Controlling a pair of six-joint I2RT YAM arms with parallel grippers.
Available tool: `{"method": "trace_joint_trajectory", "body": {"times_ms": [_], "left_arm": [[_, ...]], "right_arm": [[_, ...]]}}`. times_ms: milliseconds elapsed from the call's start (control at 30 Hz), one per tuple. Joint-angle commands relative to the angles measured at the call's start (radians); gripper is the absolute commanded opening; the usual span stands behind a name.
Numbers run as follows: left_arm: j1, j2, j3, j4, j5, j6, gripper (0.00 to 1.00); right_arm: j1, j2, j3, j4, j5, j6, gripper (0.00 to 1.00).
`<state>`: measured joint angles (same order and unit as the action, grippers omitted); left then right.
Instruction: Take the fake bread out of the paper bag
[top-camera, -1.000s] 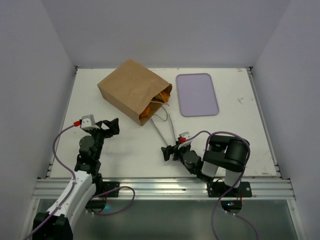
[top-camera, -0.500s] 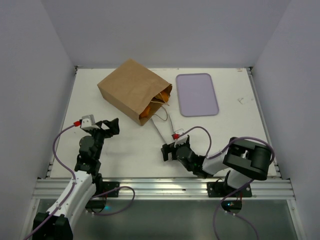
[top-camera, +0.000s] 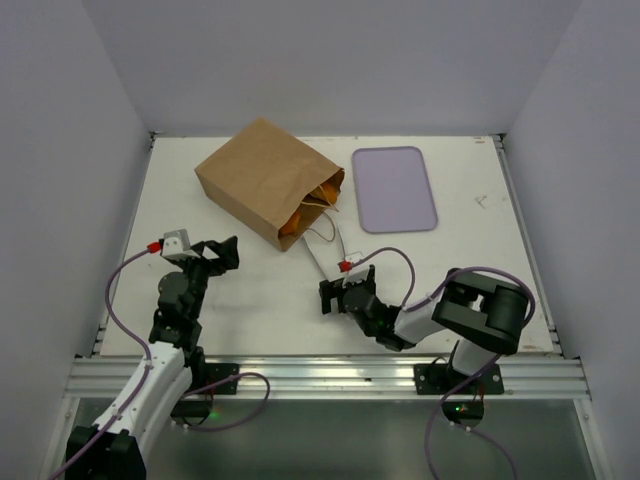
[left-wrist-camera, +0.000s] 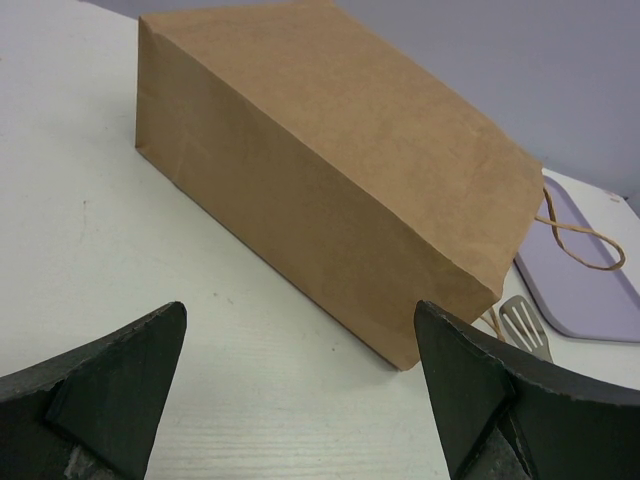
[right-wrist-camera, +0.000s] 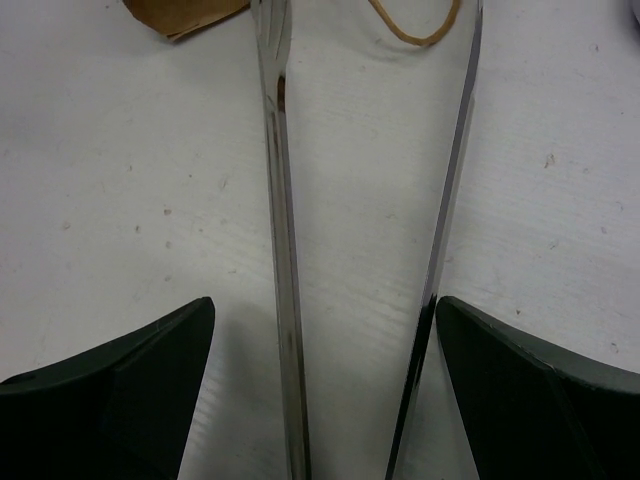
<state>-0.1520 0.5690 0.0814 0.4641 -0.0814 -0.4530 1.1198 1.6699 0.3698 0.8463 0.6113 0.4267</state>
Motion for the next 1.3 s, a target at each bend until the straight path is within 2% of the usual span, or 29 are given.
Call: {"method": "trace_joint_trajectory", "body": {"times_ms": [0, 233, 533, 700, 767, 1100, 1267], "left_arm": [[-0.001, -0.008, 0.003, 0.045, 0.017, 0.013, 1.0], [-0.001, -0.009, 0.0, 0.051, 0.019, 0.014, 1.0], [-0.001, -0.004, 0.0, 0.051, 0.019, 0.016, 1.0], [-0.001, -0.004, 0.0, 0.051, 0.019, 0.016, 1.0], [-0.001, -0.003, 0.0, 0.051, 0.017, 0.016, 1.0], [-0.001, -0.008, 0.0, 0.05, 0.019, 0.016, 1.0], [-0.001, -0.009, 0.0, 0.05, 0.019, 0.016, 1.0]], "right_arm": [[-0.029, 0.037, 0.015, -0.055, 0.025, 0.027, 0.98], [-0.048, 0.068, 0.029, -0.055, 0.03, 0.02, 0.86], [-0.048, 0.086, 0.023, -0.055, 0.016, 0.014, 0.85], [-0.048, 0.096, 0.02, -0.058, 0.024, 0.023, 0.8], [-0.048, 0.091, 0.012, -0.056, 0.034, 0.027, 0.72], [-0.048, 0.013, -0.029, -0.059, 0.051, 0.03, 0.52], [-0.048, -0.032, -0.058, -0.052, 0.056, 0.038, 0.51]]}}
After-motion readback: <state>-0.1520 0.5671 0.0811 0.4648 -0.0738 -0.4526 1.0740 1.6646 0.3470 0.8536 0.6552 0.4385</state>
